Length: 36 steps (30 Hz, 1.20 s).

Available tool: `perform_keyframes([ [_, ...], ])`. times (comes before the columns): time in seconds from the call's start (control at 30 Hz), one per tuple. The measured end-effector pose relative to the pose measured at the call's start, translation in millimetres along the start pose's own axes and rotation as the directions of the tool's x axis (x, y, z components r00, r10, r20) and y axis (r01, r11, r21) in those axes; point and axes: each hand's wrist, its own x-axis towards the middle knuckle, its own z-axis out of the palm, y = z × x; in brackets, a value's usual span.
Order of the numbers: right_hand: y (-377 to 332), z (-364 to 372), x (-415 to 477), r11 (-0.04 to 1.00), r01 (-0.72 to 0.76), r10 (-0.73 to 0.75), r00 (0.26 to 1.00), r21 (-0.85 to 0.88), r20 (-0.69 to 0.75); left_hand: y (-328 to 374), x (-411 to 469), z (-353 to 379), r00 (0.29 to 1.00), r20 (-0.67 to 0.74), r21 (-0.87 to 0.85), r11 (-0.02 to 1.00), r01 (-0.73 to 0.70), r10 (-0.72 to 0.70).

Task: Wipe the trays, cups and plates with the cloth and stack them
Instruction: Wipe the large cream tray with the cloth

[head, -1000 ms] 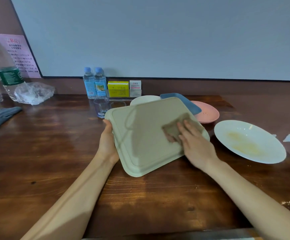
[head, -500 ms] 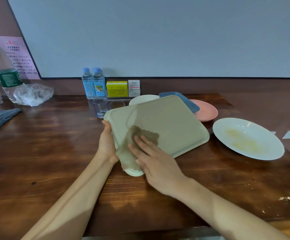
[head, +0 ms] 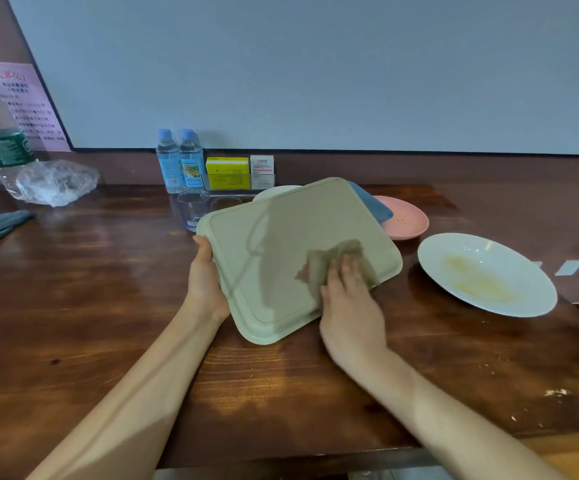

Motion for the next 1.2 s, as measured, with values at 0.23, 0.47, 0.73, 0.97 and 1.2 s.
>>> perform_keyframes([
  [0.23, -44, 0, -40, 0.943, 0.329, -0.331, 0.942, 0.049, 0.054, 0, 2, -3, 1.0, 0.02, -0.023, 1.0, 0.01, -0.01],
  [0.47, 49, -21, 32, 0.972, -0.204, 0.204, 0.979, 0.115, 0.014, 0, -1, -1, 1.0, -0.013, -0.003, 1.0, -0.002, 0.002],
  [0.73, 5, -10, 22, 0.883, -0.344, 0.352, 0.936, 0.319, 0.034, -1, 0, -1, 1.0, -0.02, -0.02, 1.0, -0.022, 0.022],
  [0.97, -80, -2, -39, 0.95, 0.143, -0.169, 0.983, 0.276, 0.072, -2, 2, -1, 0.999, -0.021, 0.013, 1.0, -0.023, 0.024],
  [1.2, -72, 6, -44, 0.866, 0.413, -0.439, 0.898, 0.281, 0.033, -2, 9, -11, 1.0, -0.022, 0.081, 0.997, 0.003, -0.001],
])
